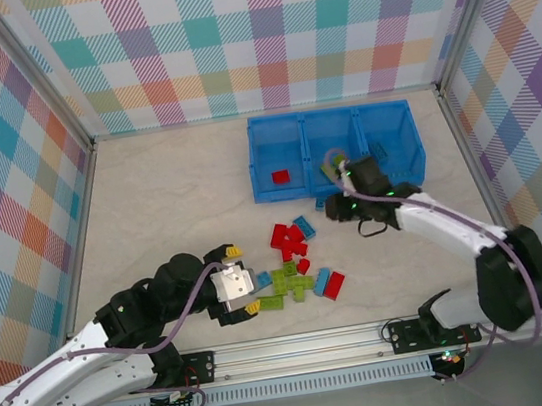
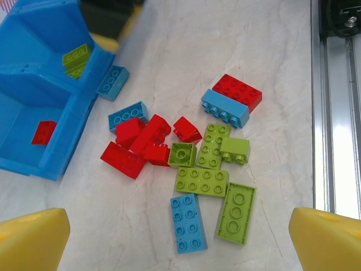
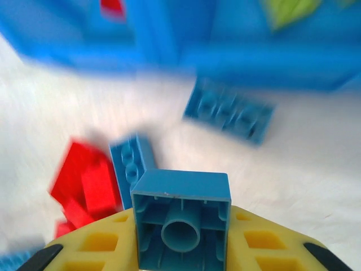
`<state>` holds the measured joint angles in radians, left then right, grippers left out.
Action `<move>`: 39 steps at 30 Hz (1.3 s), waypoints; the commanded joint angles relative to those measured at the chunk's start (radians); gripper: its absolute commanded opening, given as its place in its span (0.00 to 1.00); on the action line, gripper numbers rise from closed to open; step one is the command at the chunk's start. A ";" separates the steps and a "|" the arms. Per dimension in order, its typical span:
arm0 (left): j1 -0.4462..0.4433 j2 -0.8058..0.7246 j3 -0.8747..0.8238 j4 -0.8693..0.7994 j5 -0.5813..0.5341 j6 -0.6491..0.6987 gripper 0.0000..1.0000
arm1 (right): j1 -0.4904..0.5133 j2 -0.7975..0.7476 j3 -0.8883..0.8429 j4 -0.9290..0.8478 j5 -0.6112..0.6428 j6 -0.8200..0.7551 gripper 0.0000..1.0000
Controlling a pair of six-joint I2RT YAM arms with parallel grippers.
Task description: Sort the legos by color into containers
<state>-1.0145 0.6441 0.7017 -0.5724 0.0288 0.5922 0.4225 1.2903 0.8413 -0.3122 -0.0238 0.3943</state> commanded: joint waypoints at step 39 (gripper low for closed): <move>0.103 0.074 0.008 0.112 -0.147 -0.163 1.00 | 0.060 -0.020 0.102 -0.395 -0.006 0.087 0.63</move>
<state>-0.9257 0.7284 0.6945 -0.4683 -0.1398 0.4309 0.4141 1.2495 0.9749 -0.5018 -0.1139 0.4324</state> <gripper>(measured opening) 0.998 0.631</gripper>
